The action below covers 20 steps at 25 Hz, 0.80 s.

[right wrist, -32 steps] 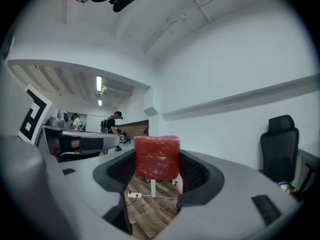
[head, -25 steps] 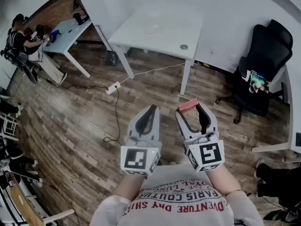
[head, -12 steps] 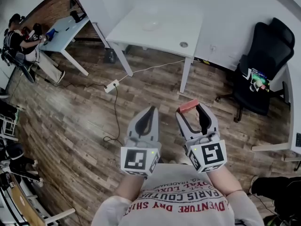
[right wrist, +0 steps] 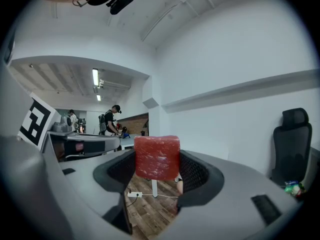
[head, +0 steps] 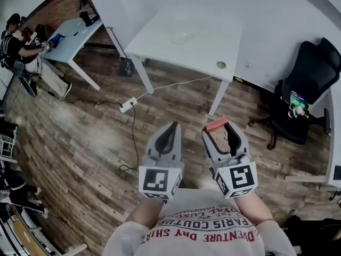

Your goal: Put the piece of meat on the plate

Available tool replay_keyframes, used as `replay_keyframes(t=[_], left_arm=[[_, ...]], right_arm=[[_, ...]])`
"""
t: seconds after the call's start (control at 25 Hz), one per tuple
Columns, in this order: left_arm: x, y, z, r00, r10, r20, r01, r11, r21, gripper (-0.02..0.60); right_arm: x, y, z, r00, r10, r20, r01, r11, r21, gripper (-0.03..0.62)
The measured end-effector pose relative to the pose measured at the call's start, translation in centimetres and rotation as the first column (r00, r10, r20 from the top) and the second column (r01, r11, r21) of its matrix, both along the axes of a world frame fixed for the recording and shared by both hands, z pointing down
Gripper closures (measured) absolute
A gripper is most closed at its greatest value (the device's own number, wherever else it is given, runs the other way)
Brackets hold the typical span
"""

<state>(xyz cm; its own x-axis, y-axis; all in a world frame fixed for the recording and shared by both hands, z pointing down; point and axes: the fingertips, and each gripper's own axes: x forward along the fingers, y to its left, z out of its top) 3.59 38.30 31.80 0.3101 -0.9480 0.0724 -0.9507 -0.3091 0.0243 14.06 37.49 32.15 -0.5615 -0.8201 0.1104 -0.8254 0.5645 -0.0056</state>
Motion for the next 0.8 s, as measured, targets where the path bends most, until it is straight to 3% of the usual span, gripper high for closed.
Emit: replay_keyframes(t=[0.52, 0.8], left_arm=[[-12.7, -16.4, -0.6, 0.996, 0.081, -0.030, -0.081, 0.997, -0.004, 0.575], [-15.7, -21.2, 0.4, 0.993, 0.100, -0.069, -0.102, 0.994, -0.033, 0.575]], right_arm=[[-11.6, -16.3, 0.0, 0.993, 0.101, 0.052, -0.099, 0.994, -0.049, 0.316], [-14.1, -21.7, 1.0, 0.991, 0.124, 0.044, -0.119, 0.988, -0.097, 0.316]])
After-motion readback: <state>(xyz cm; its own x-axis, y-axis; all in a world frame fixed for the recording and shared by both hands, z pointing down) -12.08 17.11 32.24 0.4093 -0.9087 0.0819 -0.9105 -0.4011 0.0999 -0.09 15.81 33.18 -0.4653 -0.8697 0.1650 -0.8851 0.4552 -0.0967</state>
